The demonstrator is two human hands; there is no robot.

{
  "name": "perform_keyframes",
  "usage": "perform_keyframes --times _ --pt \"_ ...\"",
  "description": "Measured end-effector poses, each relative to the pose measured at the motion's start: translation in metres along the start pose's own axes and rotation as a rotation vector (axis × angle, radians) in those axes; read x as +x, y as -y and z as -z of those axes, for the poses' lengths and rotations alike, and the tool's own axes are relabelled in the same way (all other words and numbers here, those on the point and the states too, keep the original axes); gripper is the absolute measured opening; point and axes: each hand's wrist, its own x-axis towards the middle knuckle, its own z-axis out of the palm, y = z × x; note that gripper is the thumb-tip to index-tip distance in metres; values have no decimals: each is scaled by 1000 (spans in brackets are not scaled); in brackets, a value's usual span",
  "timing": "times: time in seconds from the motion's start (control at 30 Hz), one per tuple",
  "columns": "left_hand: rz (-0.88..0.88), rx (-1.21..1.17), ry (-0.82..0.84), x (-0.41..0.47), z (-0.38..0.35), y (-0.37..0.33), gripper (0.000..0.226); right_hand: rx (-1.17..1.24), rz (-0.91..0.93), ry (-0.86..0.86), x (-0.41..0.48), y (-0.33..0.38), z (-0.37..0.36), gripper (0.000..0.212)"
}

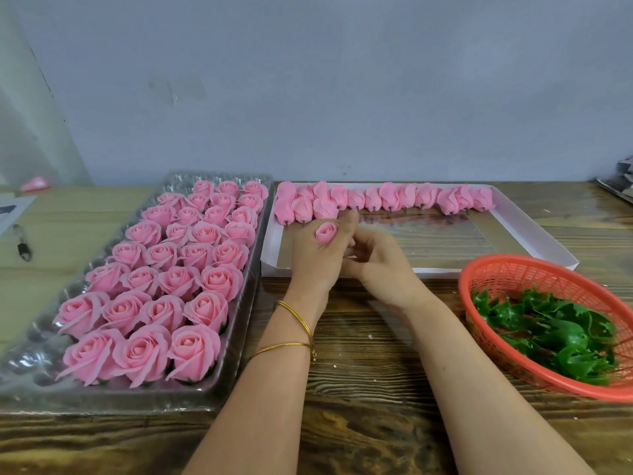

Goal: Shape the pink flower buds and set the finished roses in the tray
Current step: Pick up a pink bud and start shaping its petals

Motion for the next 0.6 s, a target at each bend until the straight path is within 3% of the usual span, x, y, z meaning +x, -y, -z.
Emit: perform_keyframes --times 0.13,0.27,0.6 --pt "-11 27 13 2 1 2 41 5 -4 37 -3 4 -1 25" --pt "26 -1 -7 4 -1 4 47 25 -17 24 -4 6 -1 40" --pt "45 -59 29 2 -1 3 37 -69 -12 -143 0 -3 -4 26"
